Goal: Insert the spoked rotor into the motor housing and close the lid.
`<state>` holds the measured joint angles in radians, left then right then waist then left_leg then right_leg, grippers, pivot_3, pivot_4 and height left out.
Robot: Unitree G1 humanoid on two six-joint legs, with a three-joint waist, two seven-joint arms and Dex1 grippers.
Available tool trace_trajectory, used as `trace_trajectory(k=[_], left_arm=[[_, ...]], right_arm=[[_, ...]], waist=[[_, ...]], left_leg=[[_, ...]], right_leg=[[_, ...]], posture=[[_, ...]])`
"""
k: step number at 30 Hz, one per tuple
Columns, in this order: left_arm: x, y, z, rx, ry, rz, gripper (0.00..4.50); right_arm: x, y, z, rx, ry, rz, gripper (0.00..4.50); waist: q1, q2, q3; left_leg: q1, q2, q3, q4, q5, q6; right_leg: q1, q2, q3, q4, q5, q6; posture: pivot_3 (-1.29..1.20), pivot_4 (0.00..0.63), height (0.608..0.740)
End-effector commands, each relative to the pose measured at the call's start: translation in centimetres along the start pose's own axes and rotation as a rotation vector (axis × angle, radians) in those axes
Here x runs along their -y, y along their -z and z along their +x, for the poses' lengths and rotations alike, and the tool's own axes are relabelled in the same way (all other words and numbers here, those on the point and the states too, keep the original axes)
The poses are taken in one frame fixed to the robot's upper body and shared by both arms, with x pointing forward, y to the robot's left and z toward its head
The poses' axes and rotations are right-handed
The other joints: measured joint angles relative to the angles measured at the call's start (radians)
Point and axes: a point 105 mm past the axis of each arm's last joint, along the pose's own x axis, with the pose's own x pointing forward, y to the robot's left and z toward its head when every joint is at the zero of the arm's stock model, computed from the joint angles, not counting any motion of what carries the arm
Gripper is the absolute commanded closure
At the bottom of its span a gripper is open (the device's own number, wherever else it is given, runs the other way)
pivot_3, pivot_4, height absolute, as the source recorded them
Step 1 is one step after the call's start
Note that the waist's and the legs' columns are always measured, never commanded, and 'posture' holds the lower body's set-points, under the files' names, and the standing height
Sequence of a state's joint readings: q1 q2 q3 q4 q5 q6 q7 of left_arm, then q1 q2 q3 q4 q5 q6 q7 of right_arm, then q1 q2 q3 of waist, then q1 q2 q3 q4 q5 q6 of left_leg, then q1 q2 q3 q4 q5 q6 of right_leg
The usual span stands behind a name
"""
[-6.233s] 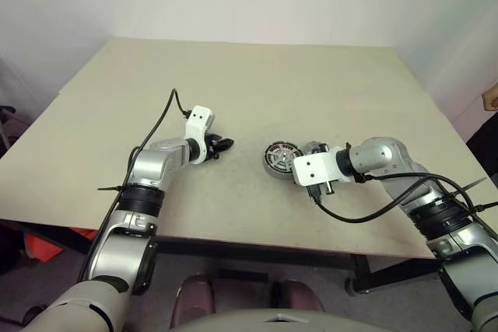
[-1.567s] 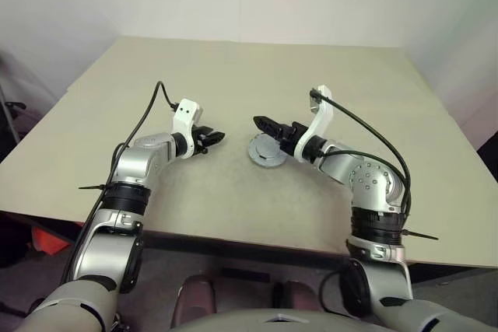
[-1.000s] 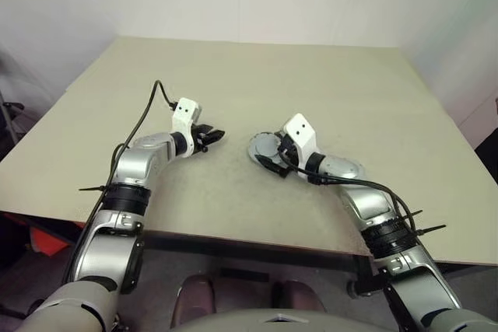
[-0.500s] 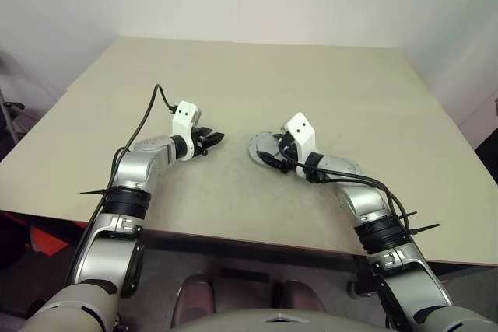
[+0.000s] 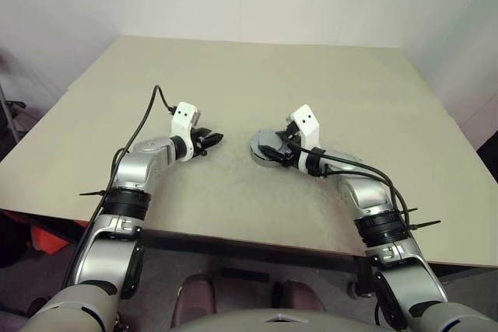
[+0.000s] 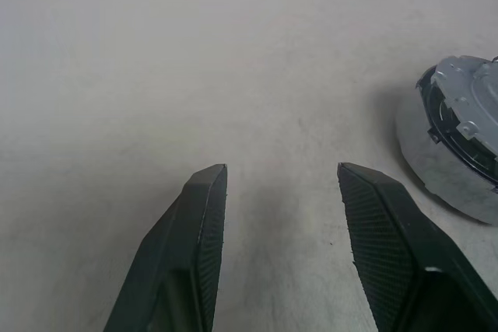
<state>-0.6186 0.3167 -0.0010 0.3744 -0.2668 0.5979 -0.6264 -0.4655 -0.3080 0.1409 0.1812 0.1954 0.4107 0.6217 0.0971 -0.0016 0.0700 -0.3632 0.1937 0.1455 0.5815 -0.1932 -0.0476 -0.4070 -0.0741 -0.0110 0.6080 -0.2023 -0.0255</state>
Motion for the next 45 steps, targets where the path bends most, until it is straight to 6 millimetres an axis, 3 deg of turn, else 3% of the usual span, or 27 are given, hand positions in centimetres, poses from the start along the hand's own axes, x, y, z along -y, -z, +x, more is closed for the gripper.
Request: trace_trajectory(k=[1, 20, 31, 45], left_arm=[[0.0, -1.2, -0.2, 0.037, -0.002, 0.020, 2.09], [0.1, -0.9, -0.4, 0.028, -0.001, 0.021, 2.09], [0.1, -0.5, -0.3, 0.015, -0.003, 0.022, 2.09], [0.0, -0.6, -0.3, 0.017, -0.004, 0.023, 2.09]], right_arm=[[0.2, -1.7, 0.2, 0.049, 0.011, -0.067, 1.36], [1.4, -1.1, 0.5, 0.026, 0.090, -0.058, 1.36], [1.0, -3.4, 0.1, 0.122, 0.066, -0.096, 1.36], [1.0, -1.6, 0.1, 0.058, 0.059, -0.090, 1.36]], waist=[[0.000, 0.000, 0.000], [-0.001, 0.000, 0.000], [0.000, 0.000, 0.000], [0.000, 0.000, 0.000]], left_leg=[[0.000, 0.000, 0.000, 0.000, 0.000, 0.000], [0.001, 0.000, 0.000, 0.000, 0.000, 0.000], [0.000, 0.002, 0.000, 0.000, 0.003, -0.002], [-0.001, 0.003, 0.000, 0.000, 0.003, -0.002]], right_leg=[[0.000, 0.000, 0.000, 0.000, 0.000, 0.000], [0.001, 0.000, 0.000, 0.001, 0.000, 0.000], [0.000, 0.000, -0.002, 0.001, 0.001, -0.001], [0.000, 0.000, -0.004, 0.000, 0.001, -0.001]], posture=[[0.00, 0.000, 0.740], [0.00, 0.000, 0.740], [0.00, 0.000, 0.740], [0.00, 0.000, 0.740]])
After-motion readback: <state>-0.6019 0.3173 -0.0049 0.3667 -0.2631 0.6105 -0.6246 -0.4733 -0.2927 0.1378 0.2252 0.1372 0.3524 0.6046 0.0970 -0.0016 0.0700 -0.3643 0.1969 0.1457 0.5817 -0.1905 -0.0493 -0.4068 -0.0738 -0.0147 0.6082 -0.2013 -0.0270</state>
